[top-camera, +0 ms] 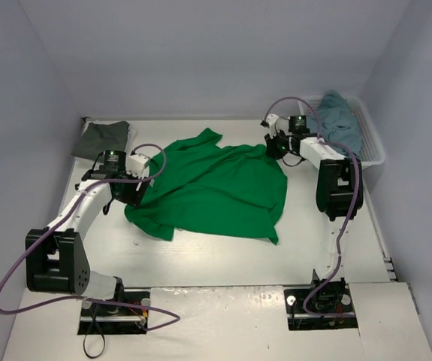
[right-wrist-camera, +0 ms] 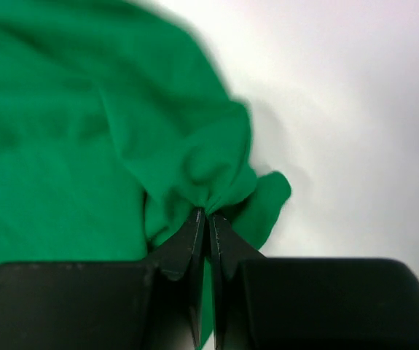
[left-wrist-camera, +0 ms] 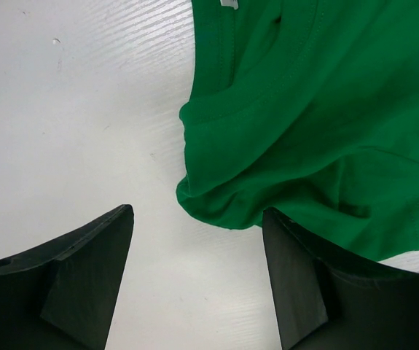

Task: Fold and stack the t-shirts

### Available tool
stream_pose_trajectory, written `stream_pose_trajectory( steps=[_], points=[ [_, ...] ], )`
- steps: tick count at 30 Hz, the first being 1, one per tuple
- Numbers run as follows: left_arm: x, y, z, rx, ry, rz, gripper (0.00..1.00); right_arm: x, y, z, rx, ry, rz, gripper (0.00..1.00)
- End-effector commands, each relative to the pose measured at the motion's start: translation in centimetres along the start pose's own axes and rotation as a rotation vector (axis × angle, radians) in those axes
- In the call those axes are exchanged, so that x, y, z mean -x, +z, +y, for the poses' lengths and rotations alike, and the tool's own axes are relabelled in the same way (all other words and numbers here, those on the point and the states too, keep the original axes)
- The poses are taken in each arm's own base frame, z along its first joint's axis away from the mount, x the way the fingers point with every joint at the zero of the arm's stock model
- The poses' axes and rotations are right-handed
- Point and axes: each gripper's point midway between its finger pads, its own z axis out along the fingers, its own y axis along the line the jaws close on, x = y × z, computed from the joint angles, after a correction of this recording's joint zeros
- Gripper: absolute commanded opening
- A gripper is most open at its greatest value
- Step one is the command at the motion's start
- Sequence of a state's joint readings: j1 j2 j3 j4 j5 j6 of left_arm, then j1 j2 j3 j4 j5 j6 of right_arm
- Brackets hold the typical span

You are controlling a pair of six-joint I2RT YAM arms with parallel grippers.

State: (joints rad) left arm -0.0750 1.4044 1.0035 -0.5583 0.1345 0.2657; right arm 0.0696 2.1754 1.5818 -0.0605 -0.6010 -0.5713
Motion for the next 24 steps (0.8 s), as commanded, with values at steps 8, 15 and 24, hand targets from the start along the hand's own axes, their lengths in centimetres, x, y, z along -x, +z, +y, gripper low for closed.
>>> stream_pose_trajectory(
  steps=[8, 15, 24],
  points=[
    [1.8, -1.1, 0.9, 0.014, -0.039, -0.088, 0.66, 12.3, 0.0, -4.5, -0.188, -0.08, -0.251, 0.0],
    [1.7, -1.1, 0.8, 0.01, -0.04, -0.083, 0.66, 8.0, 6.0, -3.4, -0.171, -0.099, -0.082, 0.28],
    [1.7, -1.1, 0.7, -0.001, -0.041, -0.08, 0.66, 3.6, 6.6, -2.5, -0.208, -0.097, 0.001, 0.55]
  ],
)
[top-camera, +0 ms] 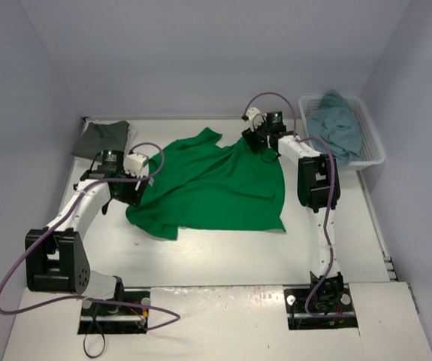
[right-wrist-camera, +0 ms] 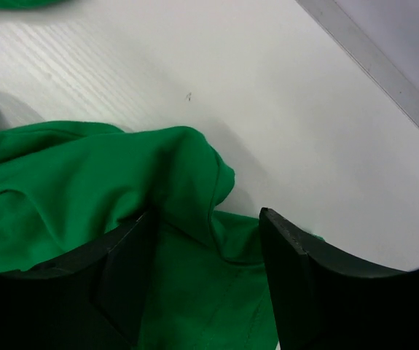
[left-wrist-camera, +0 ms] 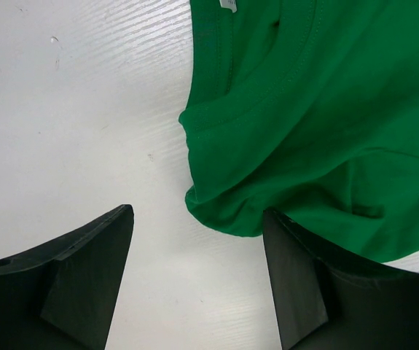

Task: Fold and stack the t-shirts

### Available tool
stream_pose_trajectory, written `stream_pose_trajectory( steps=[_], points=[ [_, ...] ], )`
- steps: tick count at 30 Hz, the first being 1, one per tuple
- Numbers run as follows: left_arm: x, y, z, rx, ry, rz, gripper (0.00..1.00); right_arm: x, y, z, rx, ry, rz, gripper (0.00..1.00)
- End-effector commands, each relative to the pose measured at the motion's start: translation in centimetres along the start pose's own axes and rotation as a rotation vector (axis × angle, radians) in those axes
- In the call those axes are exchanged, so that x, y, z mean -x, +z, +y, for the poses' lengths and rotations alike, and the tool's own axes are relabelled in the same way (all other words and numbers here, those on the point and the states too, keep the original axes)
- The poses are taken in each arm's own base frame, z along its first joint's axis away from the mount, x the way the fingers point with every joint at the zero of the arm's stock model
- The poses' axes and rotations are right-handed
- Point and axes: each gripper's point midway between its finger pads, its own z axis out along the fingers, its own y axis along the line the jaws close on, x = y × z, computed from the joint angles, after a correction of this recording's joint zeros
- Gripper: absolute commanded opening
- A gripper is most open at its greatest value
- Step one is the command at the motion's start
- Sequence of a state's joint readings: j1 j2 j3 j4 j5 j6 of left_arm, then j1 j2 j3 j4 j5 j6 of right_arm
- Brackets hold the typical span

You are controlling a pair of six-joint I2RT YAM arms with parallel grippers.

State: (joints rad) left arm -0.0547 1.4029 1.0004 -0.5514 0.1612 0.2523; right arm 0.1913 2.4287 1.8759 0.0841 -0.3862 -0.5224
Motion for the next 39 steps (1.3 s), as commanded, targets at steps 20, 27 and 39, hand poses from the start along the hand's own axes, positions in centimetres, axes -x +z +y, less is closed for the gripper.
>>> stream_pose_trajectory(
  steps=[20, 27, 39],
  points=[
    [1.6, -1.6, 0.0, -0.007, -0.014, -0.072, 0.66, -4.6, -8.5, -9.1, -0.648, 0.02, 0.275, 0.61],
    [1.6, -1.8, 0.0, -0.008, -0.016, -0.074, 0.66, -6.3, -9.9, -10.4, -0.747, -0.033, 0.366, 0.64],
    [1.9, -1.9, -0.3, -0.024, -0.016, -0.085, 0.66, 1.0, -16.0, -10.9, -0.758, 0.046, 0.22, 0.65]
  ],
)
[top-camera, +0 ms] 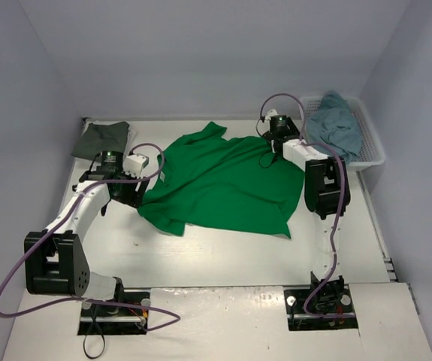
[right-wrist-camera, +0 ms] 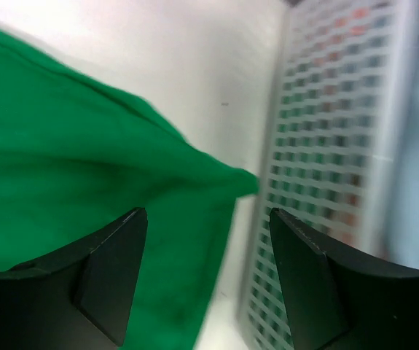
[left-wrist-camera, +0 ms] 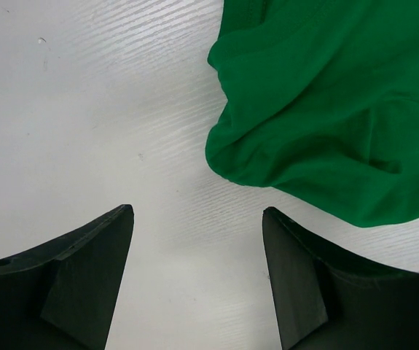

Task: Fold and stack the t-shirts

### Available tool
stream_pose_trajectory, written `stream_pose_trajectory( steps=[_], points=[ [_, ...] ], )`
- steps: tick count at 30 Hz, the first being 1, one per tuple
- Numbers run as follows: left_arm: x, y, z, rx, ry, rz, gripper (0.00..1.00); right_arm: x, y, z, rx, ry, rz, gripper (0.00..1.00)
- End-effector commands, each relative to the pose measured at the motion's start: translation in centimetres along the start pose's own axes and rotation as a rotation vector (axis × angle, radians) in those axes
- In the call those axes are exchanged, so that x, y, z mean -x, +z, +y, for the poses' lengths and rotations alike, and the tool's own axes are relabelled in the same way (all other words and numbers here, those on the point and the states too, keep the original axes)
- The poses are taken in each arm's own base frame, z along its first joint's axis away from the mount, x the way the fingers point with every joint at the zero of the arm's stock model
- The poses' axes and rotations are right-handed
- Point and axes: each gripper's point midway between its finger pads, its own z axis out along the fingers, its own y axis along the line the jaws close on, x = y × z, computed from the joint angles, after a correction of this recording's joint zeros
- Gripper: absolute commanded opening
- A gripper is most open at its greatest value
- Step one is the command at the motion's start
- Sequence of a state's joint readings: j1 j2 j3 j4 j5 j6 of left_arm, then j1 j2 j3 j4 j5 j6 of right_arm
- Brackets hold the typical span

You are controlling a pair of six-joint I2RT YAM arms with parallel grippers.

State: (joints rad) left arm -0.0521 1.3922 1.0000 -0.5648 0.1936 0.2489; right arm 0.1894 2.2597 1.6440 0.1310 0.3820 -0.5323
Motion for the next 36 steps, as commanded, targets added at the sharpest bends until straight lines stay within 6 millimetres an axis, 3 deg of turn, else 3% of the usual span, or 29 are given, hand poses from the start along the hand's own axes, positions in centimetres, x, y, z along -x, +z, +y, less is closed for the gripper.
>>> stream_pose_trajectory(
  steps=[1, 5, 7, 9, 11, 12, 14, 15, 17, 18, 22, 23, 24, 25, 26, 27, 28, 30, 31, 32, 36],
  points=[
    [2.2, -1.9, 0.2, 0.008, -0.008, -0.087, 0.66, 5.6, -6.5, -7.1, -0.073, 0.129, -0.139, 0.65],
    [3.1, -2.4, 0.4, 0.01, -0.002, -0.114, 0.66, 6.7, -9.2, -7.6, -0.012, 0.176, -0.18, 0.64],
    [3.5, -2.4, 0.4, 0.003, -0.001, -0.116, 0.66, 7.2, -10.9, -6.0, 0.115, 0.179, -0.209, 0.63],
    [4.8, -2.8, 0.5, -0.006, 0.006, -0.138, 0.66, 7.5, -12.2, -2.3, 0.314, 0.145, -0.24, 0.59],
    [5.8, -2.4, 0.4, -0.028, 0.009, -0.144, 0.66, 6.5, -13.8, 1.1, 0.464, 0.103, -0.219, 0.35],
    [7.4, -2.9, 0.7, -0.027, 0.015, -0.175, 0.66, 5.5, -13.9, 2.6, 0.514, 0.091, -0.197, 0.1],
    [8.8, -2.3, 0.8, -0.053, 0.015, -0.176, 0.66, 4.5, -15.3, 5.3, 0.638, 0.064, -0.19, 0.0],
    [10.7, -3.0, 1.3, -0.047, 0.021, -0.212, 0.66, 3.3, -15.5, 6.6, 0.683, 0.049, -0.168, 0.0],
    [12.2, -2.1, 1.4, -0.073, 0.021, -0.212, 0.66, 2.2, -16.3, 8.3, 0.753, 0.028, -0.152, 0.0],
    [13.9, -1.7, 1.8, -0.077, 0.021, -0.23, 0.66, 1.1, -16.5, 9.4, 0.799, 0.019, -0.129, 0.0],
    [17.6, -0.3, 2.1, -0.123, 0.018, -0.264, 0.66, -0.9, -17.1, 10.9, 0.848, 0.001, -0.093, 0.0],
    [18.1, 0.0, 2.0, -0.138, 0.009, -0.263, 0.62, -1.1, -17.4, 11.1, 0.865, 0.0, -0.092, 0.0],
    [18.2, 1.6, 1.6, -0.174, 0.006, -0.24, 0.58, -1.1, -17.8, 11.0, 0.864, -0.002, -0.098, 0.0],
    [19.5, 1.5, 1.7, -0.179, 0.01, -0.263, 0.53, -1.6, -17.9, 11.2, 0.869, -0.003, -0.088, 0.0],
    [19.9, 3.2, 0.9, -0.227, 0.006, -0.242, 0.4, -1.9, -18.5, 11.4, 0.882, -0.009, -0.087, 0.0],
    [20.7, 2.6, 1.1, -0.221, 0.009, -0.264, 0.4, -2.2, -18.5, 11.5, 0.885, -0.01, -0.08, 0.0],
    [20.9, 3.1, 0.6, -0.237, 0.013, -0.256, 0.29, -2.3, -18.6, 11.6, 0.886, -0.01, -0.077, 0.0],
    [21.2, 4.8, -0.1, -0.274, 0.021, -0.239, 0.17, -2.9, -19.0, 11.8, 0.9, -0.009, -0.062, 0.0],
    [22.1, 4.9, -0.4, -0.28, 0.033, -0.253, 0.05, -3.1, -19.2, 12.0, 0.905, -0.01, -0.057, 0.0],
    [22.0, 6.1, -1.0, -0.311, 0.034, -0.236, 0.0, -3.2, -19.4, 11.9, 0.905, -0.008, -0.056, 0.0],
    [23.2, 7.5, -2.6, -0.393, 0.04, -0.248, 0.0, -5.0, -19.6, 12.6, 0.915, -0.017, -0.013, 0.0]
  ],
)
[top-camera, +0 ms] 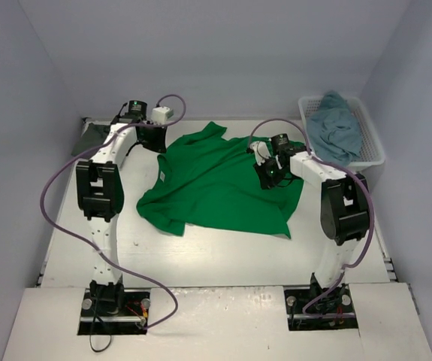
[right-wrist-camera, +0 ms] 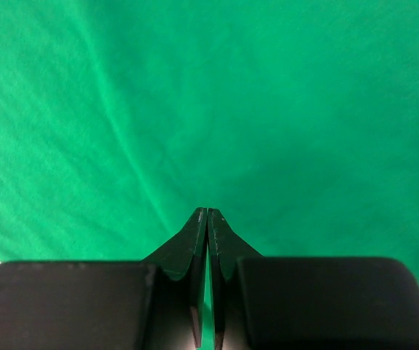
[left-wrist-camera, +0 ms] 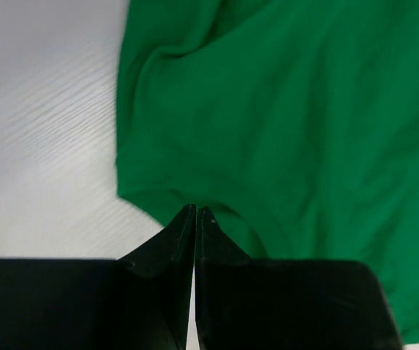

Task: Fold and stack the t-shirts

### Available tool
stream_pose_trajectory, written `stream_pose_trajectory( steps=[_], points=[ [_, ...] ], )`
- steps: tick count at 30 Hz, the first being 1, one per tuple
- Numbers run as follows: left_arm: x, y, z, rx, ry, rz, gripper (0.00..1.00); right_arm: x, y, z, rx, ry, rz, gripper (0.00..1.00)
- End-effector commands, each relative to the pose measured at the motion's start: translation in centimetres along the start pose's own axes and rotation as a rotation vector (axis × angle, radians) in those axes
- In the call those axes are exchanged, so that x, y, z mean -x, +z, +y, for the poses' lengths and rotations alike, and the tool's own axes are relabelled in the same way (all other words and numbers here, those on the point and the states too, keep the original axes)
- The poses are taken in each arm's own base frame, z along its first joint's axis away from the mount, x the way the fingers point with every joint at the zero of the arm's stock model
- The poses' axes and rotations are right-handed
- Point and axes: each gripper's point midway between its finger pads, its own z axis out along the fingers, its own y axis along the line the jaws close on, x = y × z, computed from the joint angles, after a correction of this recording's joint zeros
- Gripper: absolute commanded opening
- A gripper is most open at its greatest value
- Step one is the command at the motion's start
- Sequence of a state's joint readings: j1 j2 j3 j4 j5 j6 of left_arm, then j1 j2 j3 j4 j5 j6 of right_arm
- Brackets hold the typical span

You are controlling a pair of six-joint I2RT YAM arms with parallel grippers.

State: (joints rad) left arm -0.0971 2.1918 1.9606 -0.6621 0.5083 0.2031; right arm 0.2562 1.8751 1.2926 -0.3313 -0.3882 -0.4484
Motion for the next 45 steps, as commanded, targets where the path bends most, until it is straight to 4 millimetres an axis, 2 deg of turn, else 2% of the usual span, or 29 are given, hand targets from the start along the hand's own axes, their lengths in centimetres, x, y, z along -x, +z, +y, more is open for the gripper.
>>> stream_pose_trajectory(
  steps=[1, 6, 9, 10, 11, 12, 13, 15, 19, 24, 28, 32, 36, 39, 42, 45],
  points=[
    [4.1, -1.3, -2.7, -0.098, 0.042, -0.1, 0.0, 0.0, -1.7, 1.2, 0.012, -0.018, -0.021, 0.0],
    [5.8, 0.5, -3.8, -0.159, 0.071, -0.144, 0.0, -1.3, -1.5, 1.7, 0.023, -0.005, 0.003, 0.0],
    [8.0, 2.8, -4.0, -0.187, 0.1, -0.192, 0.0, -2.7, -0.9, 2.4, 0.04, 0.018, 0.037, 0.0],
    [7.4, 3.7, -3.7, -0.191, 0.091, -0.176, 0.0, -2.7, -0.9, 2.4, 0.04, 0.019, 0.039, 0.0],
    [8.4, 3.6, -3.8, -0.19, 0.094, -0.199, 0.0, -3.0, -0.8, 2.5, 0.042, 0.021, 0.046, 0.0],
    [8.5, 3.9, -3.9, -0.194, 0.092, -0.198, 0.0, -3.2, -0.8, 2.6, 0.042, 0.024, 0.05, 0.0],
    [7.9, 5.1, -3.8, -0.204, 0.08, -0.179, 0.0, -3.2, -0.8, 2.7, 0.041, 0.025, 0.052, 0.0],
    [8.5, 5.5, -4.0, -0.208, 0.083, -0.189, 0.0, -3.5, -0.9, 2.8, 0.039, 0.027, 0.059, 0.0],
    [7.8, 7.4, -4.0, -0.214, 0.066, -0.179, 0.0, -3.5, -1.4, 2.9, 0.032, 0.028, 0.054, 0.0],
    [7.5, 8.7, -4.1, -0.22, 0.054, -0.183, 0.0, -3.7, -1.3, 3.3, 0.047, 0.044, 0.057, 0.0],
    [7.9, 9.1, -3.5, -0.19, 0.052, -0.195, 0.0, -4.3, -1.4, 3.9, 0.061, 0.039, 0.074, 0.0],
    [8.2, 9.3, -1.9, -0.08, 0.061, -0.196, 0.0, -5.1, -1.9, 4.4, 0.057, 0.01, 0.109, 0.0],
    [8.7, 8.5, 0.8, 0.095, 0.051, -0.19, 0.0, -5.6, -2.8, 4.3, 0.022, -0.026, 0.133, 0.0],
    [8.7, 7.9, 1.6, 0.145, 0.045, -0.188, 0.0, -6.4, -3.1, 4.0, -0.01, -0.052, 0.158, 0.0],
    [8.4, 7.3, 3.6, 0.268, 0.015, -0.162, 0.0, -7.6, -3.4, 4.1, -0.022, -0.069, 0.186, 0.0],
    [7.9, 7.0, 4.4, 0.314, 0.002, -0.14, 0.0, -8.0, -3.5, 4.0, -0.031, -0.08, 0.2, 0.0]
  ],
)
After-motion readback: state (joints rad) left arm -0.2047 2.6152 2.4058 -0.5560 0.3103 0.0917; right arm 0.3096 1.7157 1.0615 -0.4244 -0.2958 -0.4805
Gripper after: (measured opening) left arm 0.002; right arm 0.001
